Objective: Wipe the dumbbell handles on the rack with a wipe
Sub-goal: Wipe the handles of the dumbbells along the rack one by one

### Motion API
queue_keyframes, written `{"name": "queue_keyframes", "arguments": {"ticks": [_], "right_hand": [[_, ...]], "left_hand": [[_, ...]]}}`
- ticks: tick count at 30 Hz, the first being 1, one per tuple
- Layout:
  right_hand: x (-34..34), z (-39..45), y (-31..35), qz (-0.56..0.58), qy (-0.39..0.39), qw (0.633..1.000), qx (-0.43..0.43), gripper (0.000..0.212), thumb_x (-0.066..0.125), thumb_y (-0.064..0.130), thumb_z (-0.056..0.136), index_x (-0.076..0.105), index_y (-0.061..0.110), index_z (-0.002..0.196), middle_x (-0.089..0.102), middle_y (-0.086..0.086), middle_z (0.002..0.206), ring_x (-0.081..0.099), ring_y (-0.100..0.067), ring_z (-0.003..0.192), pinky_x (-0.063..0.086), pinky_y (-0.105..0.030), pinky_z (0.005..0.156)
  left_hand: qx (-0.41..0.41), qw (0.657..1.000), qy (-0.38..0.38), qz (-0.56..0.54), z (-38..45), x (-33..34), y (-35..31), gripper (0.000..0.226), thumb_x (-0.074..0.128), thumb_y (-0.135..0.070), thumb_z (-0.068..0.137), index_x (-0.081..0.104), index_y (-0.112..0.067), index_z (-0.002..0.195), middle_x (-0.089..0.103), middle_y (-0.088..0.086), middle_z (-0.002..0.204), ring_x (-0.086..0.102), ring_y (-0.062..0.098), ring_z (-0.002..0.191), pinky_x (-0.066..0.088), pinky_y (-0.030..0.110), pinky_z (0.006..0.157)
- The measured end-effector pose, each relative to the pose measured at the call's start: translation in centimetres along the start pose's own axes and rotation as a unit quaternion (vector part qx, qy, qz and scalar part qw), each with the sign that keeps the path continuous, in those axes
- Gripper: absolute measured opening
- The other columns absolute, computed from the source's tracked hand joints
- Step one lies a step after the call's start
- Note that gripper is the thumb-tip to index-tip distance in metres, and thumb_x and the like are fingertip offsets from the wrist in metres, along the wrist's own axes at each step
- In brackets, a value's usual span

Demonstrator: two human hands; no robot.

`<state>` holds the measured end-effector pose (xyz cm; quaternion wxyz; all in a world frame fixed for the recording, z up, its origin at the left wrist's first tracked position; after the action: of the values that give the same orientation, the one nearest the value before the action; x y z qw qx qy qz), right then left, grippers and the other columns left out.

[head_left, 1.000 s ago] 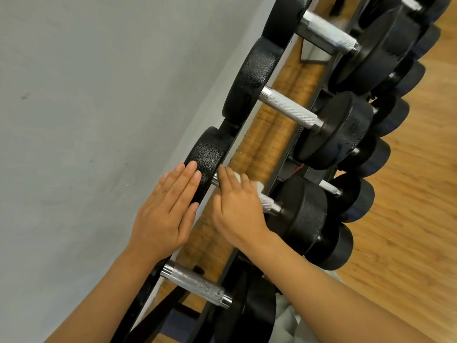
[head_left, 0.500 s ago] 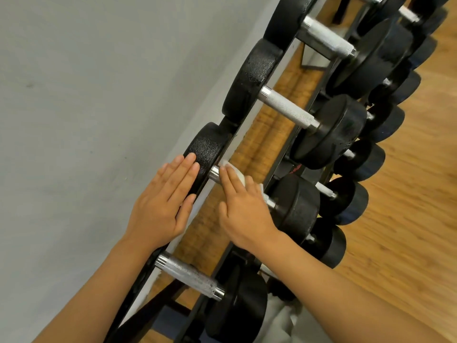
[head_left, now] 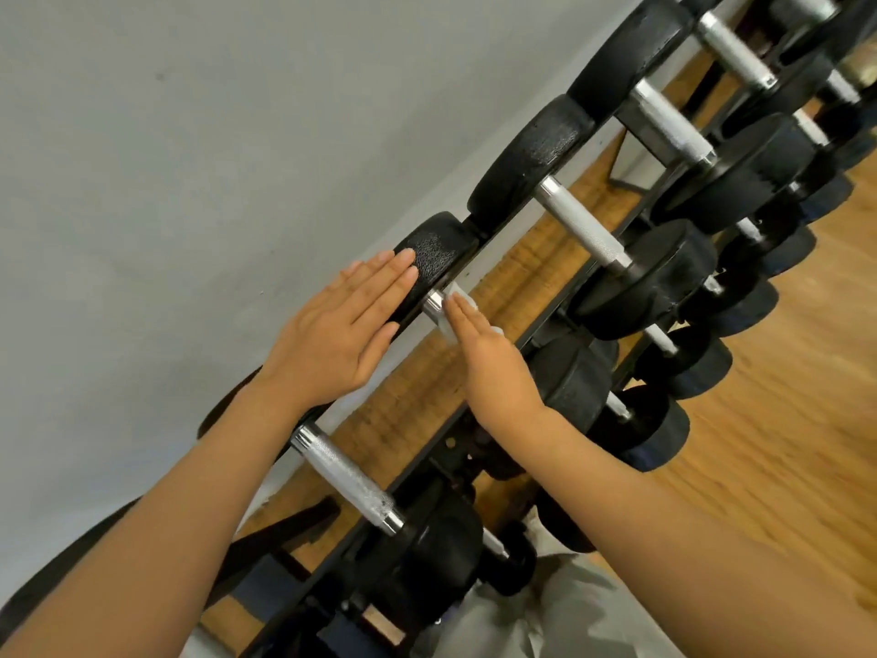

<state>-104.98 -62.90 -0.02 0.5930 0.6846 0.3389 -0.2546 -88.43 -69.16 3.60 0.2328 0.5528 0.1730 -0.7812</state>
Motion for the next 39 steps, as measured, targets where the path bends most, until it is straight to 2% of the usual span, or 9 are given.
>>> {"name": "queue_keyframes", "arguments": {"ticks": [3, 6, 11, 18, 23, 30, 32, 35, 39], "right_hand": [[-0.4, 0.6, -1.1, -0.014, -0.02, 1.0, -0.018, 0.078, 0.048, -0.021, 0.086, 0.027, 0.015, 0.153, 0.023, -0.004, 0.16, 0.038, -0.027, 0.14, 0.034, -0.039, 0.114], [-1.0, 0.6, -1.8, -0.016, -0.027, 0.997, -0.069, 0.064, 0.055, -0.014, 0.088, 0.044, 0.012, 0.145, 0.039, -0.01, 0.153, 0.044, -0.03, 0.135, 0.037, -0.038, 0.112], [-3.1, -2.7, -2.3, -0.04, -0.053, 0.985, -0.158, 0.047, 0.062, -0.006, 0.088, 0.057, 0.006, 0.133, 0.052, -0.015, 0.141, 0.053, -0.034, 0.126, 0.046, -0.045, 0.104], [-5.4, -10.2, -6.1, -0.095, -0.074, 0.969, -0.215, 0.048, 0.066, 0.007, 0.087, 0.056, 0.007, 0.135, 0.049, -0.007, 0.144, 0.046, -0.023, 0.133, 0.041, -0.033, 0.107], [-4.5, -13.1, -8.5, -0.086, -0.044, 0.966, -0.24, 0.051, 0.039, 0.028, 0.102, 0.036, 0.007, 0.149, 0.026, -0.003, 0.16, 0.015, -0.019, 0.15, 0.017, -0.032, 0.121], [-4.3, -11.6, -9.4, -0.041, -0.15, 0.963, -0.219, 0.03, 0.053, 0.023, 0.099, 0.067, 0.014, 0.124, 0.036, -0.009, 0.154, 0.028, -0.024, 0.146, 0.03, -0.036, 0.117], [-3.6, -11.3, -9.3, 0.001, -0.137, 0.971, -0.196, 0.035, 0.051, 0.019, 0.1, 0.056, 0.015, 0.134, 0.032, -0.004, 0.156, 0.024, -0.019, 0.147, 0.023, -0.029, 0.12], [-1.8, -11.1, -9.1, -0.061, -0.12, 0.974, -0.182, 0.051, 0.037, 0.018, 0.104, 0.023, 0.017, 0.153, 0.016, 0.0, 0.162, 0.006, -0.018, 0.151, 0.003, -0.042, 0.122], [-0.1, -11.7, -7.8, -0.213, -0.132, 0.942, -0.223, 0.054, 0.027, 0.028, 0.103, 0.019, 0.01, 0.153, 0.015, -0.009, 0.162, 0.006, -0.029, 0.15, -0.001, -0.045, 0.122]], "left_hand": [[-0.021, 1.0, 0.007, 0.007, -0.1, 0.2, -0.6, 0.051, 0.039, -0.019, 0.104, 0.032, -0.002, 0.152, 0.026, 0.012, 0.161, 0.021, 0.024, 0.15, 0.023, 0.043, 0.122], [-0.097, 0.995, 0.009, 0.024, -0.3, 0.6, -2.3, 0.054, 0.031, -0.022, 0.105, 0.023, -0.004, 0.155, 0.018, 0.01, 0.164, 0.011, 0.021, 0.152, 0.01, 0.034, 0.124], [-0.201, 0.98, 0.017, 0.003, -0.2, 1.3, -4.7, 0.058, 0.028, -0.028, 0.105, 0.017, -0.005, 0.156, 0.012, 0.009, 0.165, 0.006, 0.022, 0.153, 0.019, 0.043, 0.123], [-0.269, 0.962, 0.038, -0.038, 0.0, 1.2, -6.1, 0.061, 0.033, -0.031, 0.106, 0.008, -0.009, 0.157, 0.0, 0.004, 0.166, -0.004, 0.017, 0.152, 0.014, 0.039, 0.124], [-0.293, 0.953, 0.036, -0.065, 0.2, 1.2, -6.6, 0.062, 0.033, -0.031, 0.107, 0.004, -0.011, 0.158, -0.005, 0.001, 0.166, -0.009, 0.014, 0.152, 0.013, 0.038, 0.124], [-0.297, 0.951, 0.028, -0.078, 0.3, 1.1, -6.8, 0.061, 0.034, -0.028, 0.107, 0.005, -0.011, 0.158, -0.004, 0.001, 0.166, -0.01, 0.012, 0.151, 0.009, 0.034, 0.124], [-0.294, 0.952, 0.026, -0.076, 0.2, 1.1, -6.8, 0.061, 0.034, -0.027, 0.107, 0.005, -0.011, 0.158, -0.004, 0.002, 0.166, -0.011, 0.011, 0.149, 0.008, 0.034, 0.124], [-0.296, 0.952, 0.021, -0.079, 0.3, 1.2, -6.8, 0.06, 0.034, -0.026, 0.107, 0.005, -0.011, 0.158, -0.004, 0.002, 0.166, -0.012, 0.01, 0.148, 0.007, 0.034, 0.124], [-0.293, 0.953, 0.014, -0.081, 0.2, 1.7, -6.6, 0.06, 0.033, -0.026, 0.107, 0.003, -0.012, 0.157, -0.005, 0.001, 0.166, -0.011, 0.012, 0.15, 0.008, 0.036, 0.124]]}}
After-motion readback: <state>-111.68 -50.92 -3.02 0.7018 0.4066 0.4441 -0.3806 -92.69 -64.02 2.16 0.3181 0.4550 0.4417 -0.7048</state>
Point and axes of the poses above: each hand's wrist, its own z-axis towards the middle knuckle, its own x-axis out of the palm, y = z × x, the point moved 3 cm from there along z, towards the middle knuckle
